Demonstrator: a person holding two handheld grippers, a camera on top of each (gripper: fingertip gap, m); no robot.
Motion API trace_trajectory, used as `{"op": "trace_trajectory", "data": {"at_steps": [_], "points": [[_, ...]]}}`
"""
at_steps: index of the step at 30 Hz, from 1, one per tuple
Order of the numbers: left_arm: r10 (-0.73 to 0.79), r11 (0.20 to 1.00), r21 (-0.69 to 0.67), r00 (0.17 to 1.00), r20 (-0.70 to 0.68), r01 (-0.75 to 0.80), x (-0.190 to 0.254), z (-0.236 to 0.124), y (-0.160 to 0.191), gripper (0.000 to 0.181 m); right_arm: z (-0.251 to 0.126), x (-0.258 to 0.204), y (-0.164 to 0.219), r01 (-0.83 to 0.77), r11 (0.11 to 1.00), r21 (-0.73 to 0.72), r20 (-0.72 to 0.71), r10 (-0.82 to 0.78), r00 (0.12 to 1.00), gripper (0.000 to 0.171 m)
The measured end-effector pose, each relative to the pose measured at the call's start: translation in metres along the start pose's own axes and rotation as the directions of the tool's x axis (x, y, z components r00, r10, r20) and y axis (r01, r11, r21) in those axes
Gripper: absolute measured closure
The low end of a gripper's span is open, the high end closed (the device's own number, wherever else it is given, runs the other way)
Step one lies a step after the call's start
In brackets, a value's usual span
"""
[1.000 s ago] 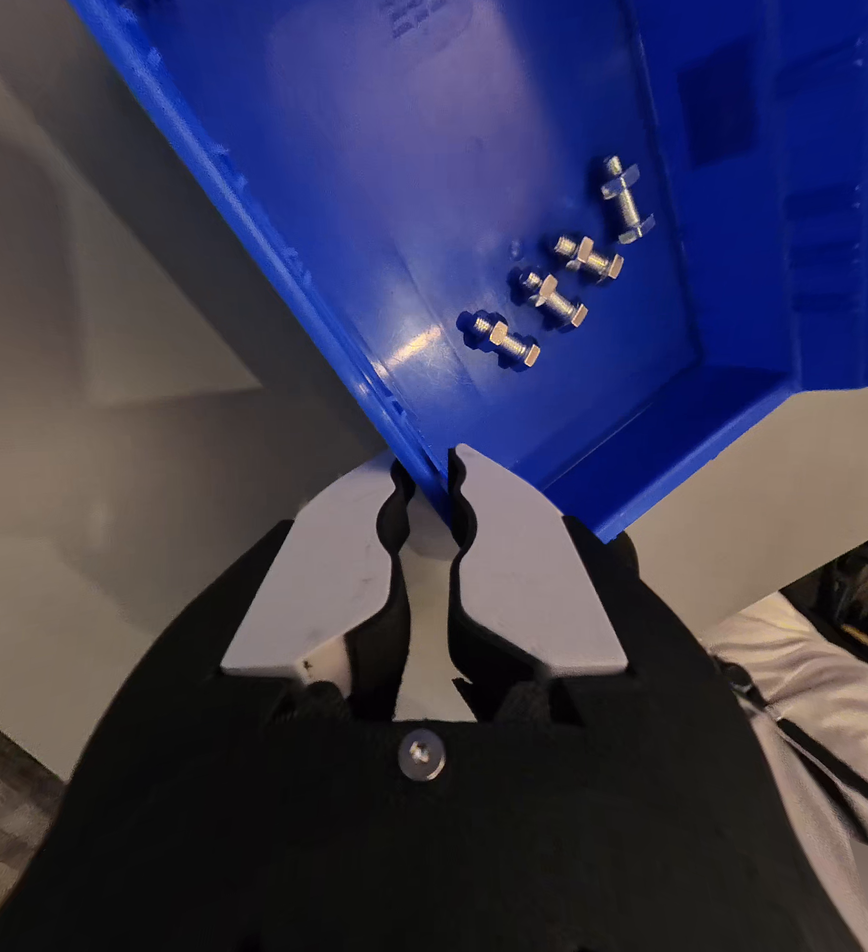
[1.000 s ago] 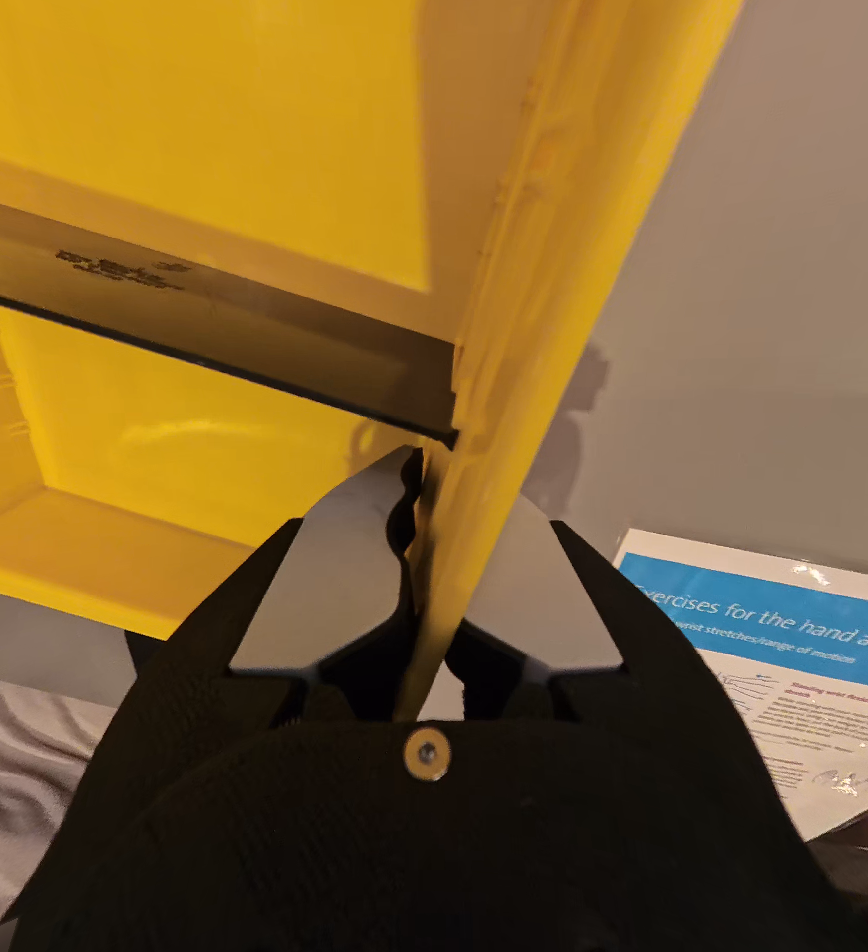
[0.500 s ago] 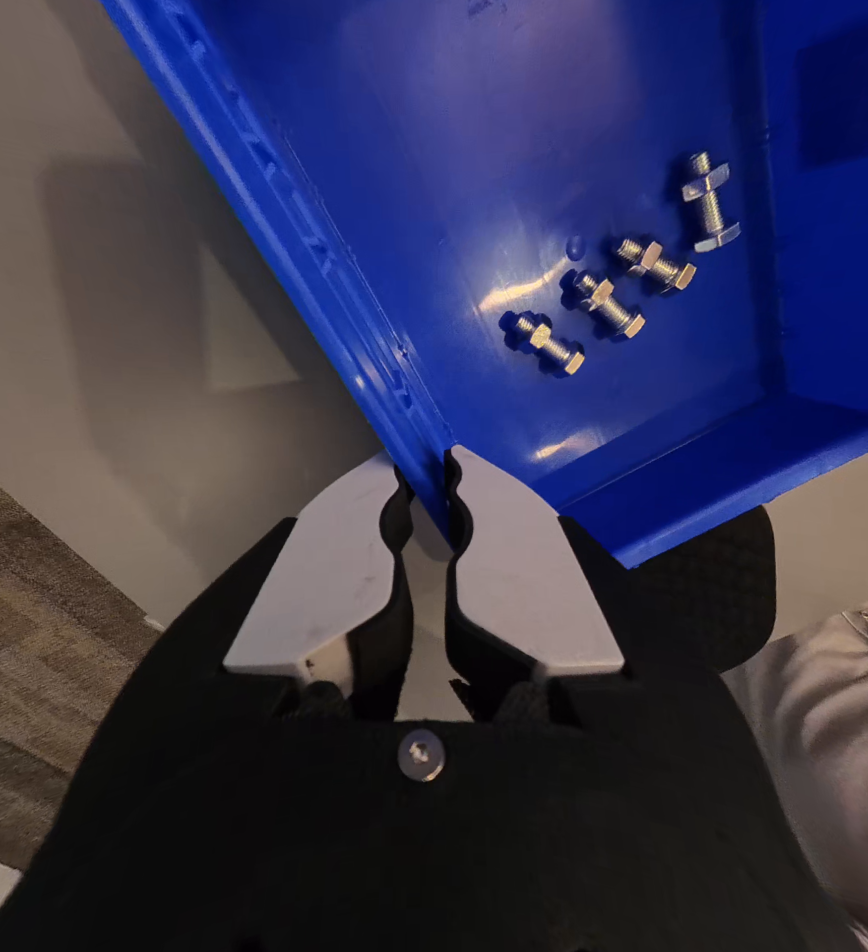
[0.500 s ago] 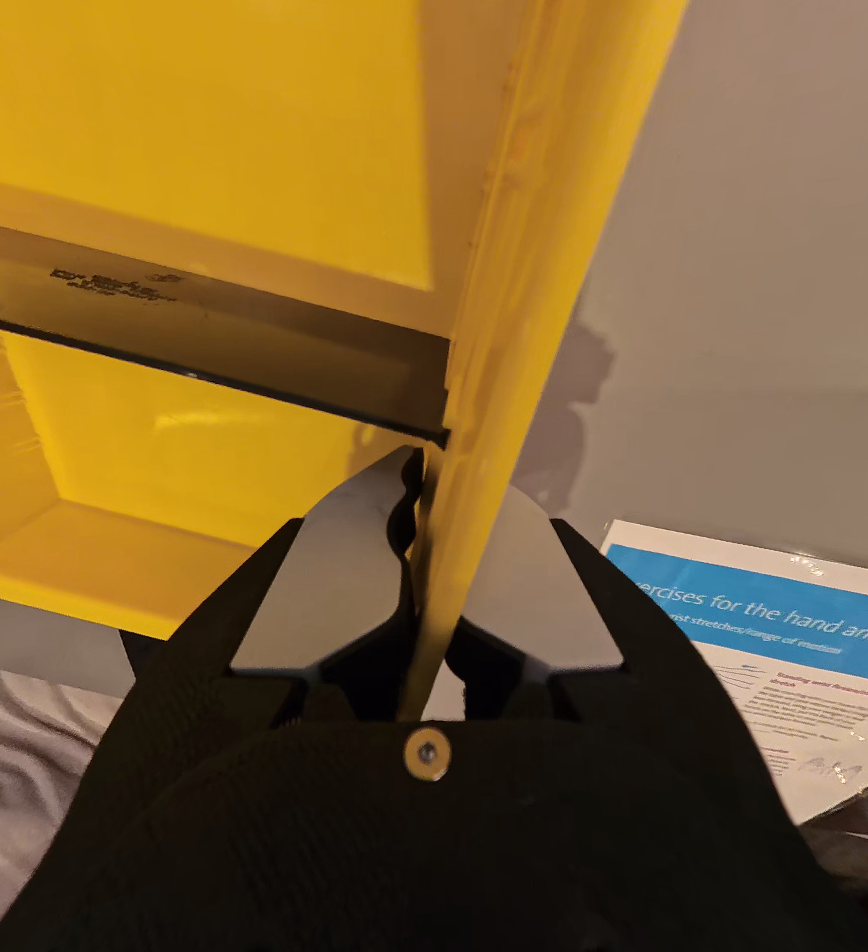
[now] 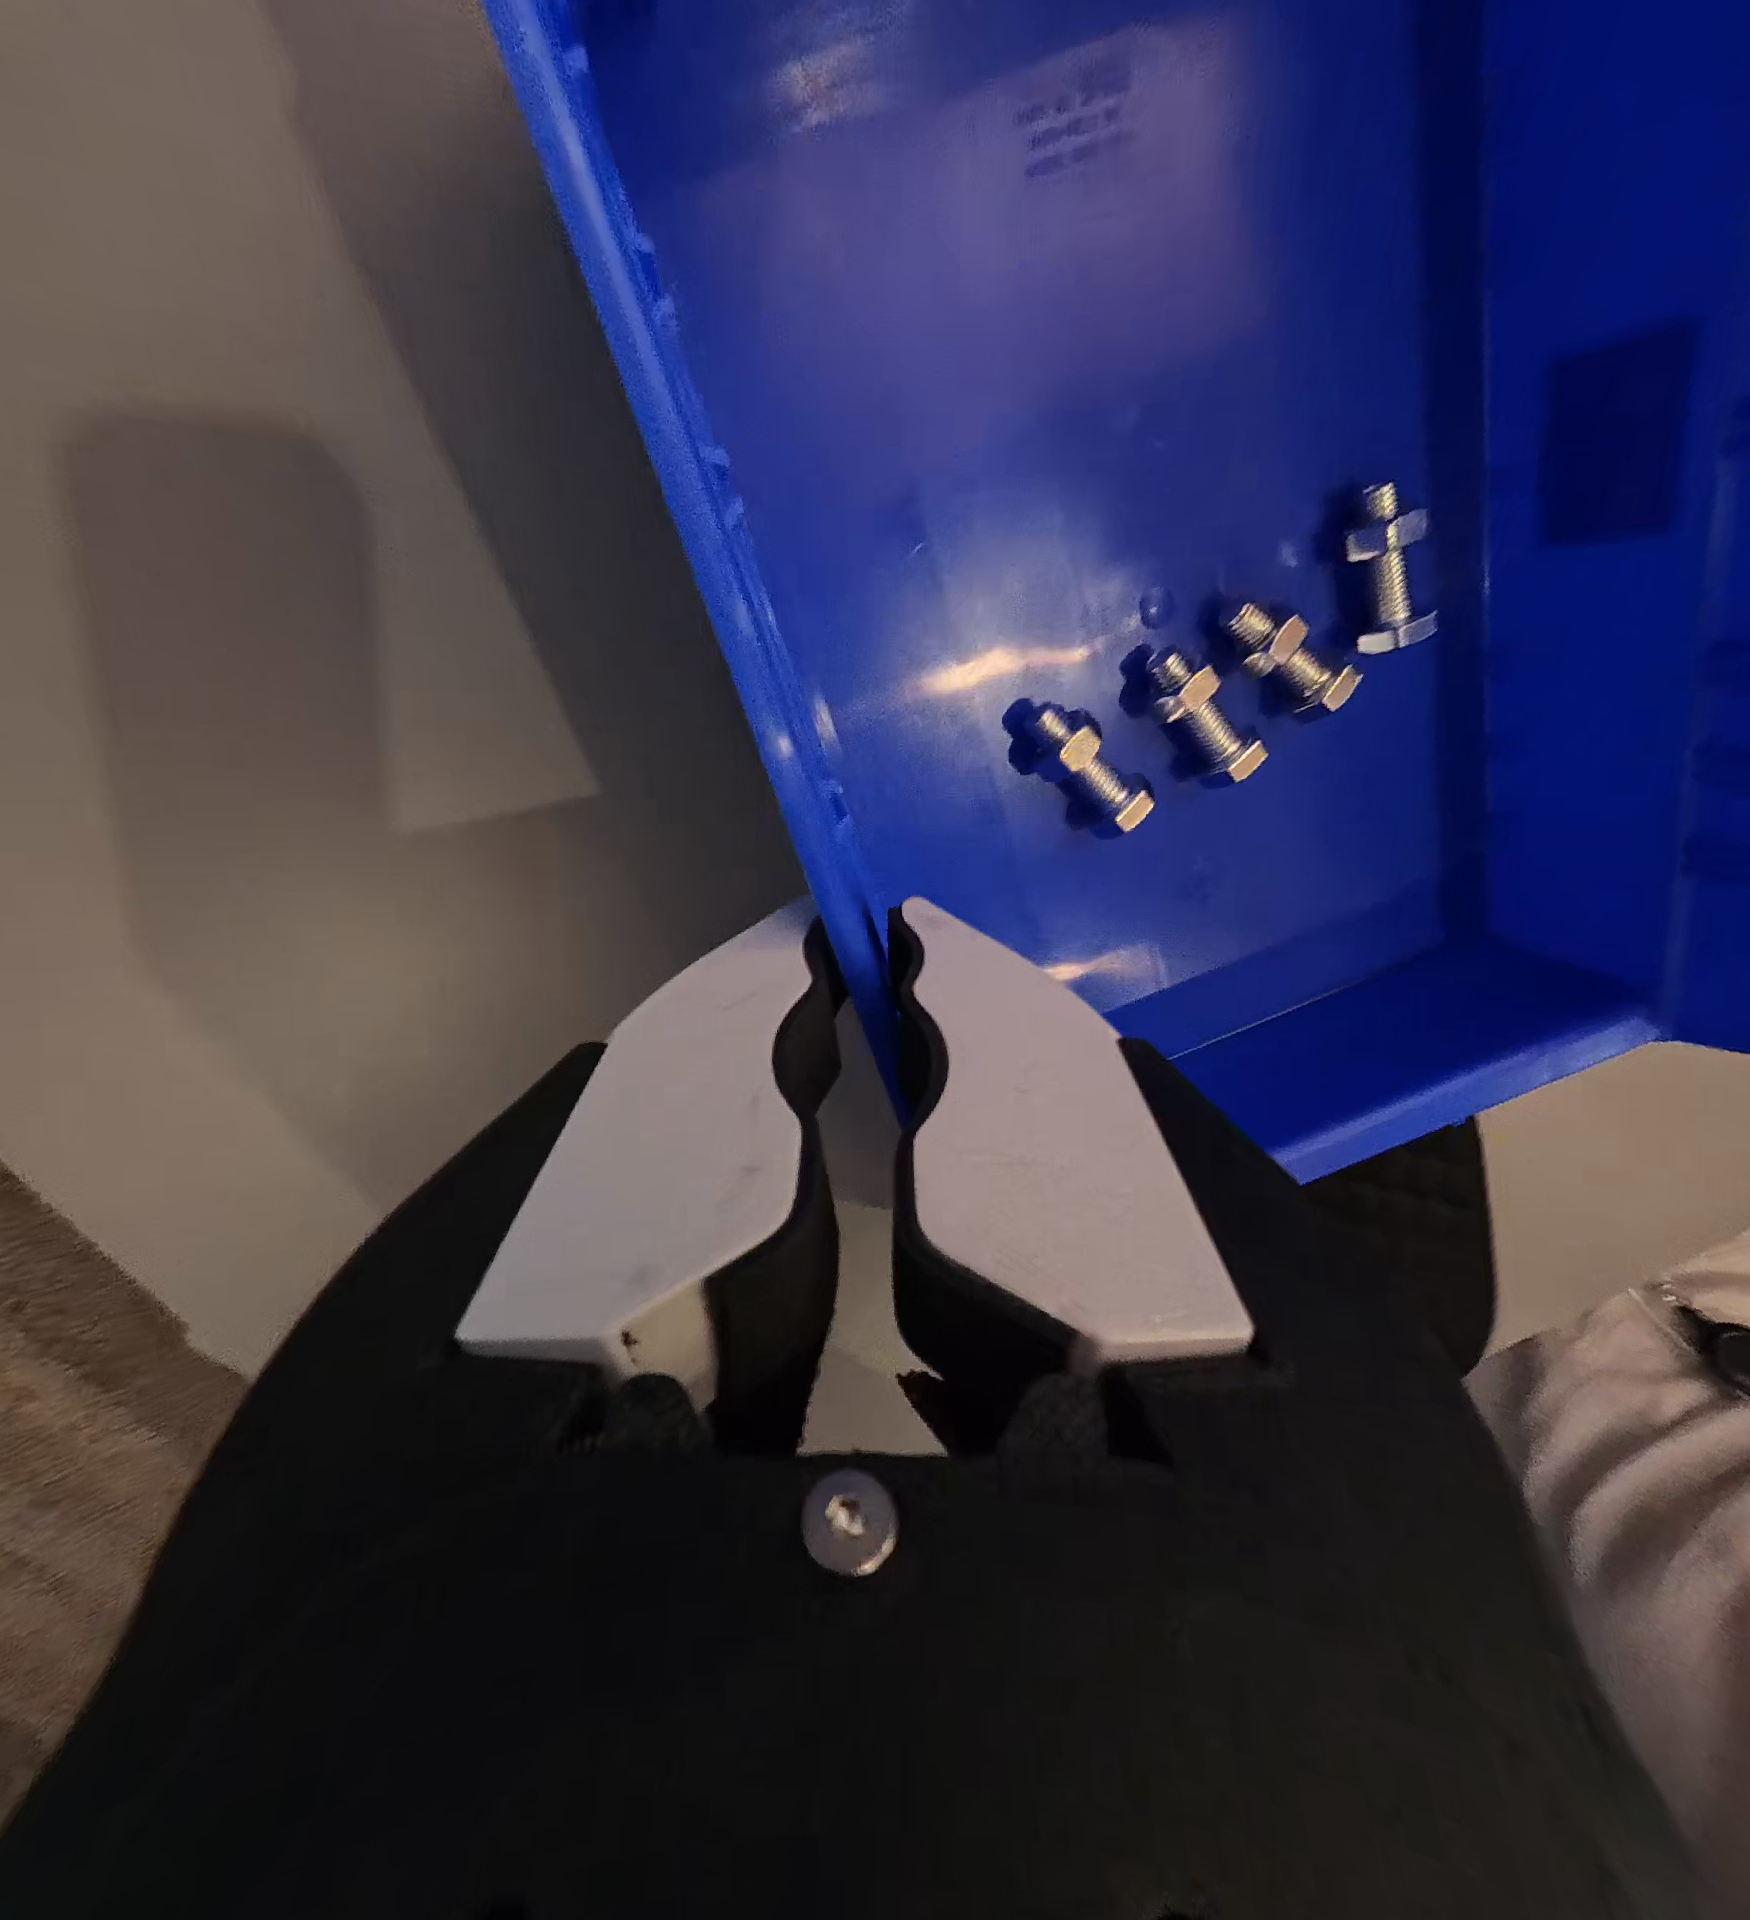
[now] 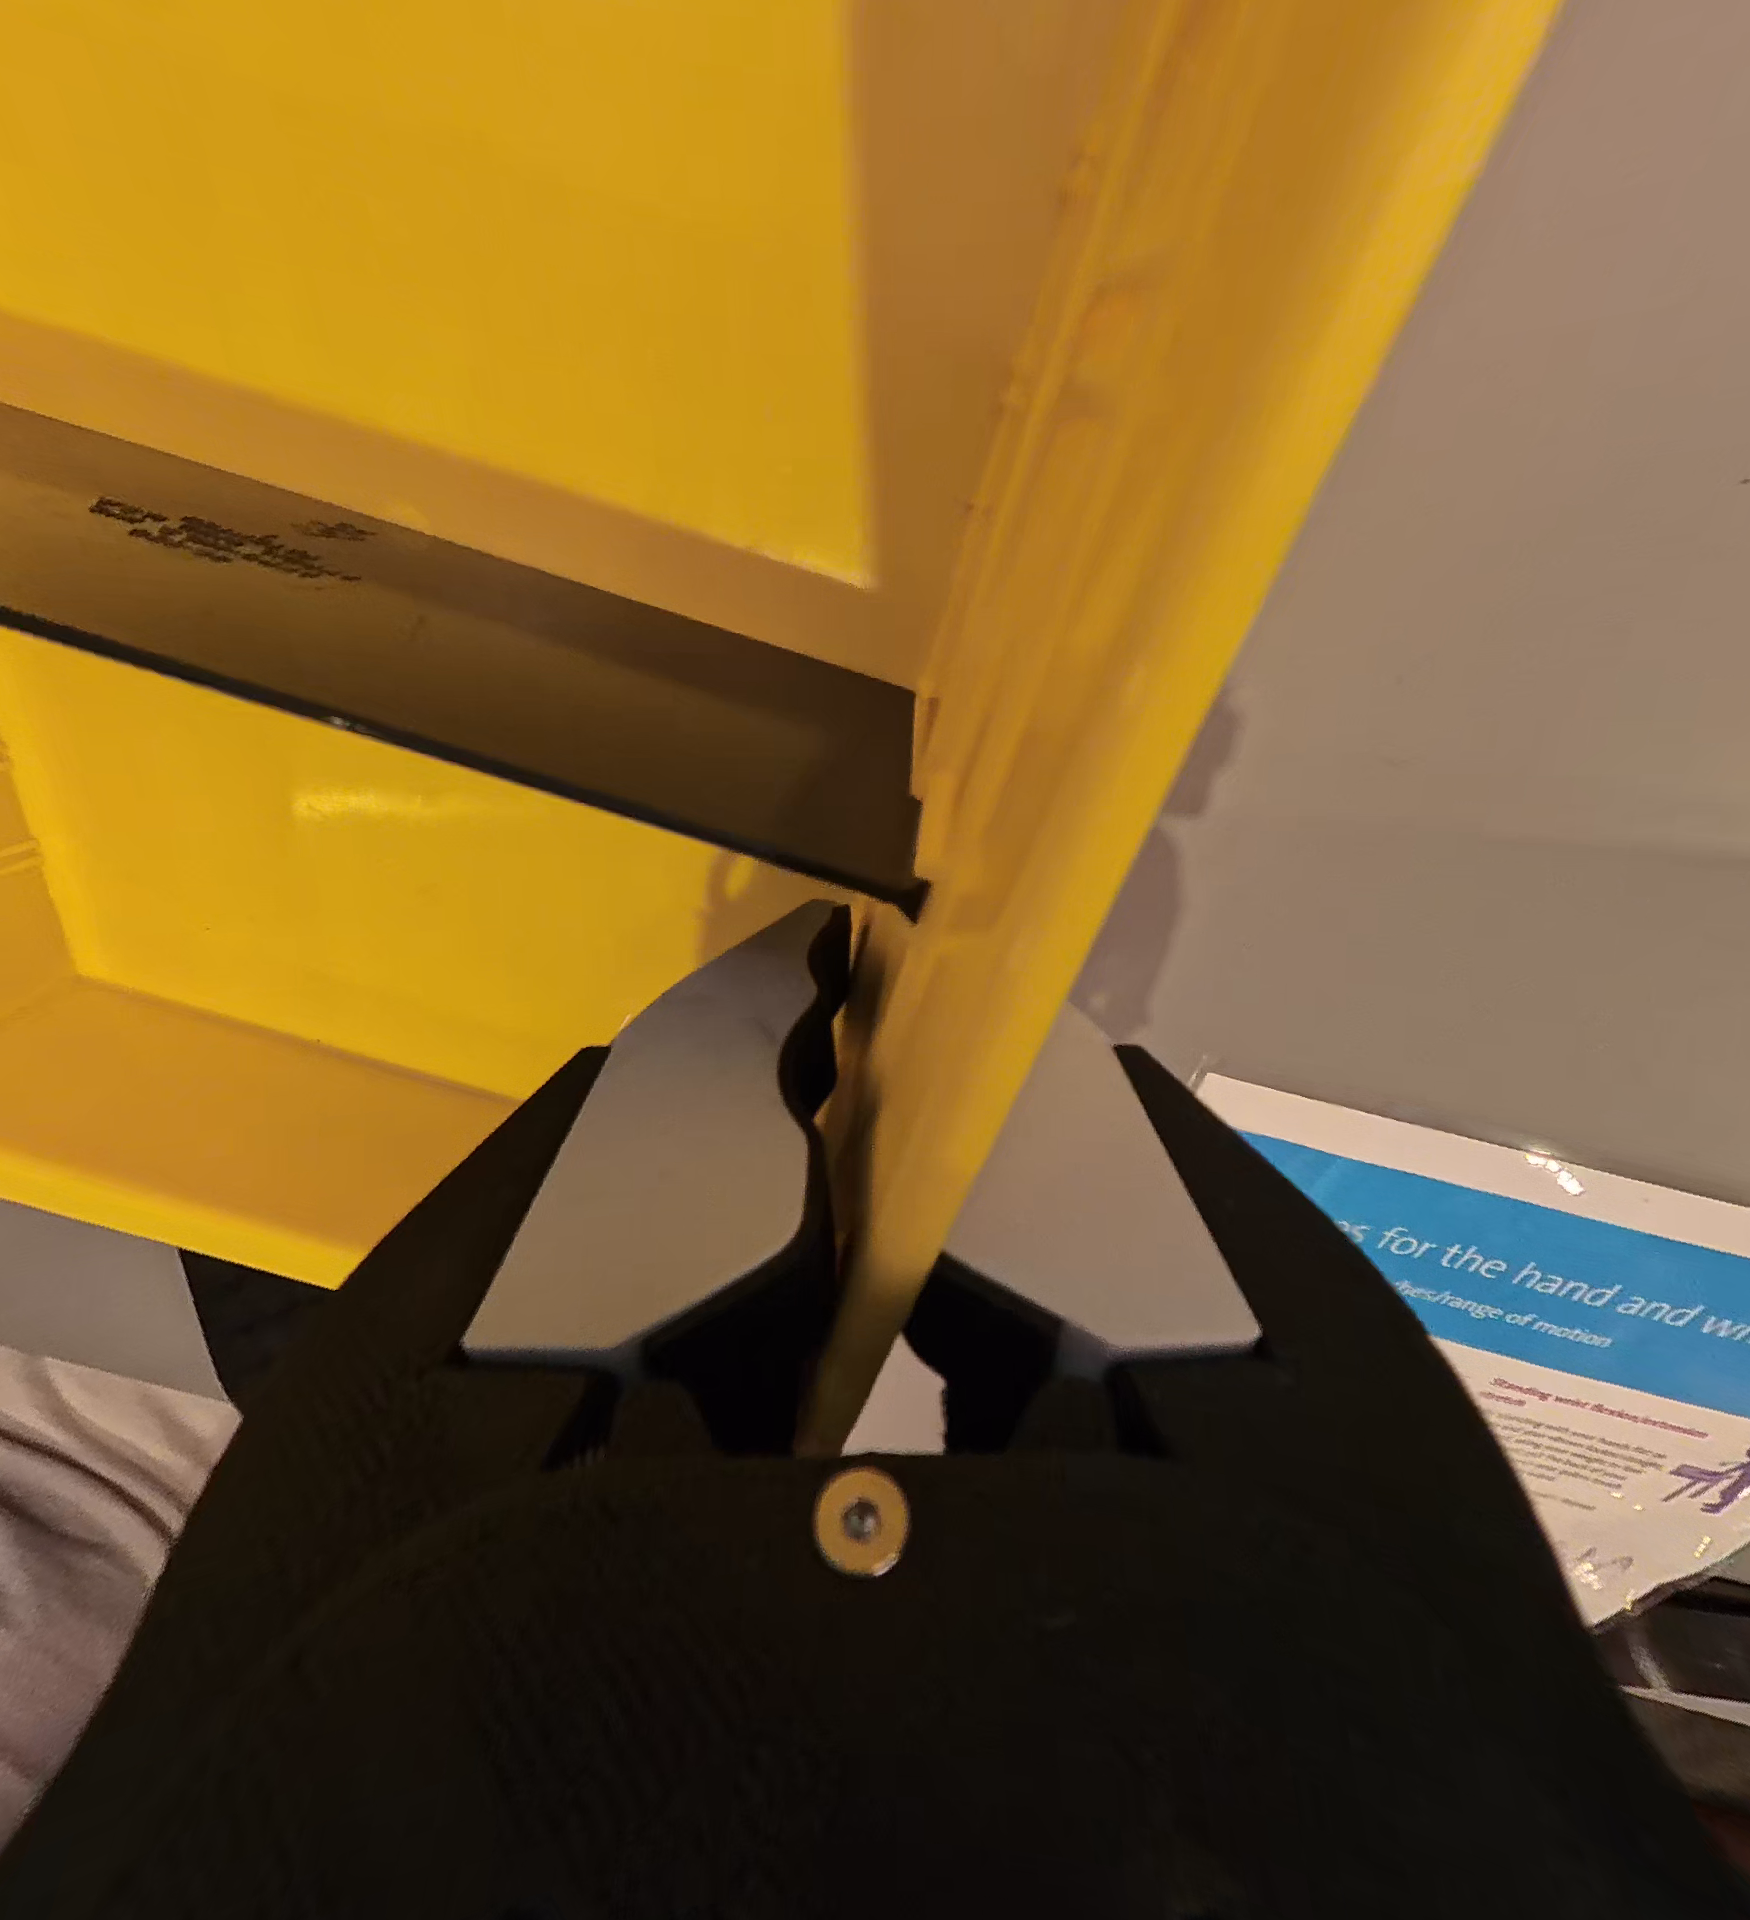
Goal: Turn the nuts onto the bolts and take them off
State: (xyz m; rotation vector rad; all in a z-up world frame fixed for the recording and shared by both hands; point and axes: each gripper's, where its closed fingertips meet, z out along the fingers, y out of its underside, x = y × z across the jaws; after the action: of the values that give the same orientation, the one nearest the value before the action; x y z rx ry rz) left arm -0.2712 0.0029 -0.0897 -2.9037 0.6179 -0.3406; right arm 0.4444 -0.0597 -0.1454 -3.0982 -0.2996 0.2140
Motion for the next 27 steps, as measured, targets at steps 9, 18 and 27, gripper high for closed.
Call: {"op": "trace_trajectory", "data": {"at_steps": [9, 18, 27], "points": [[-0.110, 0.993, 0.015, 0.975, -0.194, 0.115, 0.015, -0.010, 0.030, 0.170, -0.012, 0.007, -0.012, 0.069, 0.985, 0.157, -0.054, -0.062, 0.997, 0.135], [0.045, 0.892, 0.450, 0.999, -0.017, -0.033, 0.037, -0.082, 0.001, 0.168, -0.164, 0.020, -0.068, 0.262, 0.586, 0.767, -0.396, 0.111, 0.911, 0.110], [-0.053, 0.962, 0.268, 0.999, -0.003, 0.052, 0.103, 0.004, 0.013, 0.162, -0.258, -0.115, -0.092, 0.461, 0.125, 0.879, -0.470, 0.058, 0.881, 0.113]]}}
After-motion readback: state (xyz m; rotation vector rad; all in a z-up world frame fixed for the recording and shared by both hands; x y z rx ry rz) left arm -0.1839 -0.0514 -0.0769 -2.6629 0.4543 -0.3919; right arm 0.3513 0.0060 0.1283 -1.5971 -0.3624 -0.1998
